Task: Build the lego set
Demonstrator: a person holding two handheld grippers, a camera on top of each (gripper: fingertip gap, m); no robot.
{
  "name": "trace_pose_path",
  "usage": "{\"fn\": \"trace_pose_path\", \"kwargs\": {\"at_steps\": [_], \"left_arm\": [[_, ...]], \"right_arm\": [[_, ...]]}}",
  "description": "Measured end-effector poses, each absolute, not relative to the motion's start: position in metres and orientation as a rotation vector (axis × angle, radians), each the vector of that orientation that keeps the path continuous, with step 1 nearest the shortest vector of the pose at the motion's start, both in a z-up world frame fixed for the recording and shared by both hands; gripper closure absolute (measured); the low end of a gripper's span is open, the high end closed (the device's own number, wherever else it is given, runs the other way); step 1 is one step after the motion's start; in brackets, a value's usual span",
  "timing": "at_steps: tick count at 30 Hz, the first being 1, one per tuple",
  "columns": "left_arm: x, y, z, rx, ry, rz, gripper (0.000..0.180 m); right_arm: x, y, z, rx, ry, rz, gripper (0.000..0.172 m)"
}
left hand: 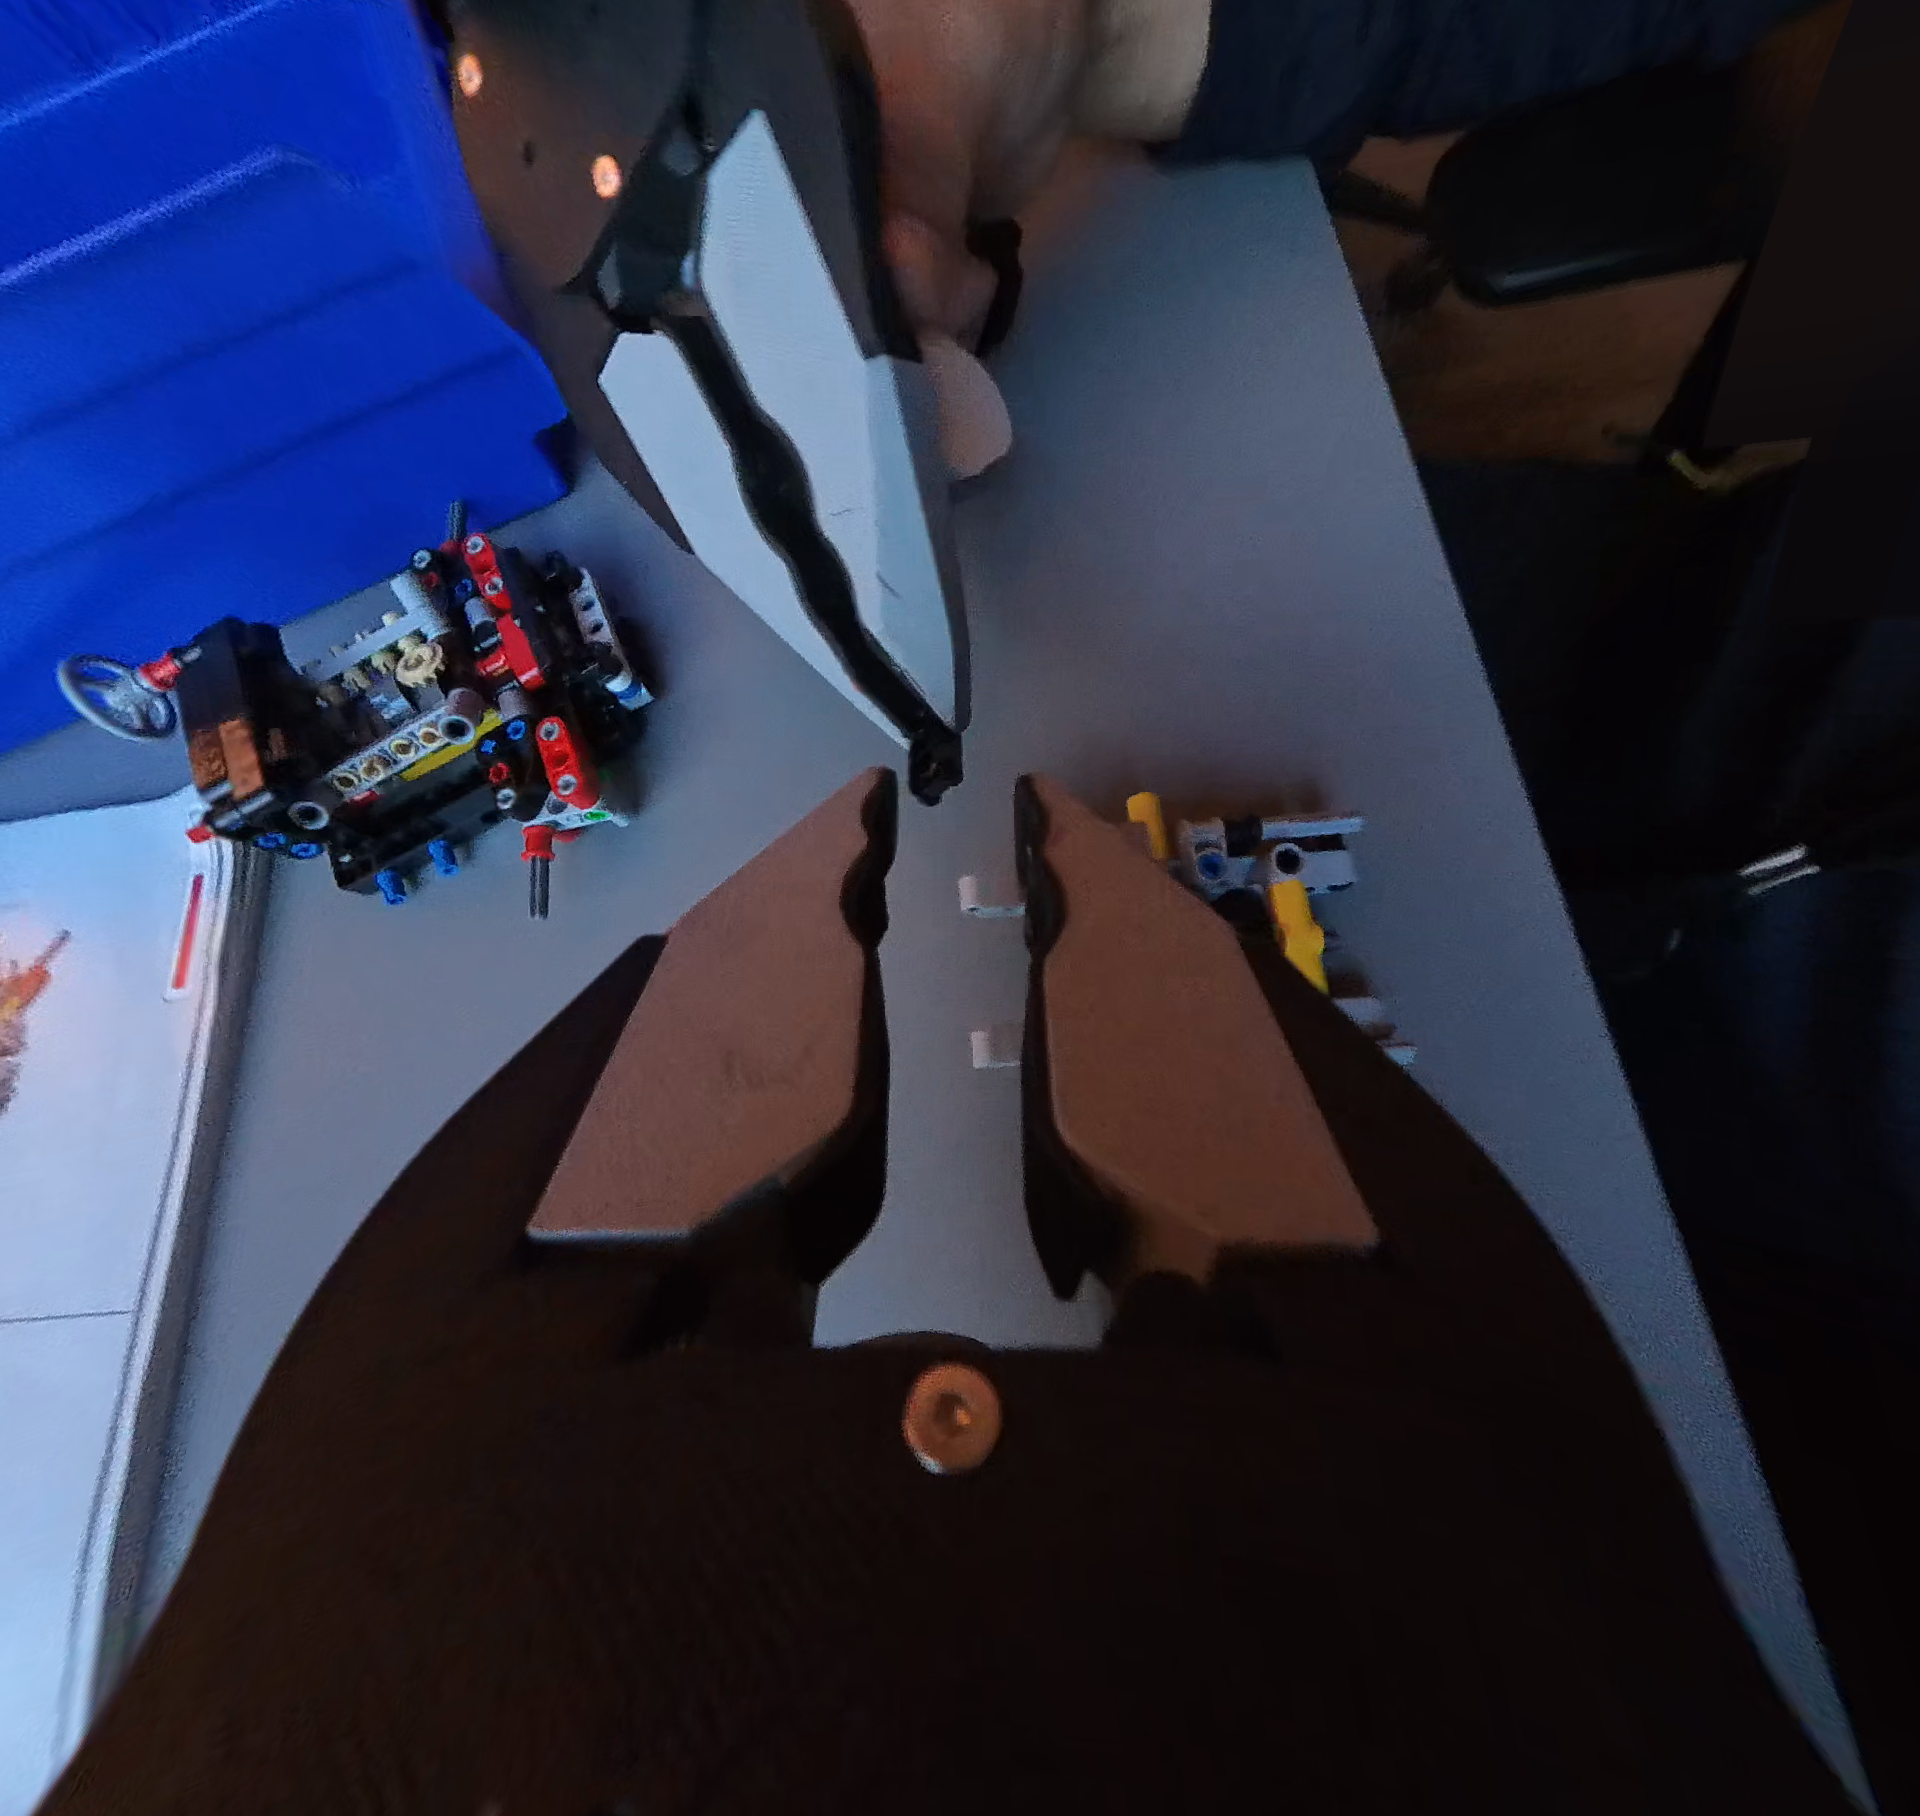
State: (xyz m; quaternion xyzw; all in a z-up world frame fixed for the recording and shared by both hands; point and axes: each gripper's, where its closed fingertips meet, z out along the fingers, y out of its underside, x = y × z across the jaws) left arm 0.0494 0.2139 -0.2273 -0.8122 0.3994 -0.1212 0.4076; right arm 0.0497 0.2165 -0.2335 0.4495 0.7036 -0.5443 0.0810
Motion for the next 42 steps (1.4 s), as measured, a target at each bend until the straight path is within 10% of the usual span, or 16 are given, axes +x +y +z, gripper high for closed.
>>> {"fn": "trace_pose_path", "kwargs": {"at_steps": [42], "left_arm": [[0.069, 0.176, -0.249, -2.253, 0.964, -0.385, 0.147]], "right_arm": [[0.072, 0.184, -0.247, 1.240, 2.970, -1.524, 0.168]]}}
